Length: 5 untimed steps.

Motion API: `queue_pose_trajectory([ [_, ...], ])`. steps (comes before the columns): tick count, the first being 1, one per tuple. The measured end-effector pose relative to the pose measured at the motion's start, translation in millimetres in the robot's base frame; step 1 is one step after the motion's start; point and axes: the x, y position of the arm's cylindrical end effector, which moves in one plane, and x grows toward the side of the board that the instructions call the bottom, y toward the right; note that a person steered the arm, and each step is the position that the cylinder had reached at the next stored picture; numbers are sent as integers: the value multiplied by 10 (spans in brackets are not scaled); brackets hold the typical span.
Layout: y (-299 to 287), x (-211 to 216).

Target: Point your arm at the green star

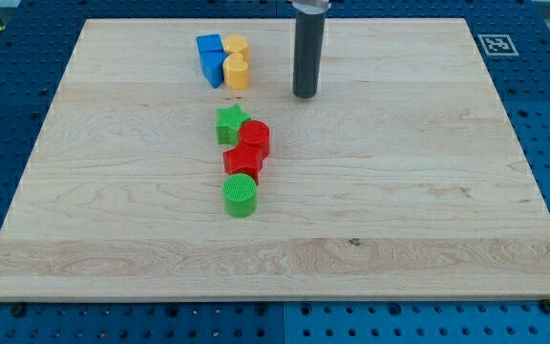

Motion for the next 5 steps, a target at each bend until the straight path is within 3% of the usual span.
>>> queue_pose_trajectory([
  [5, -881, 471],
])
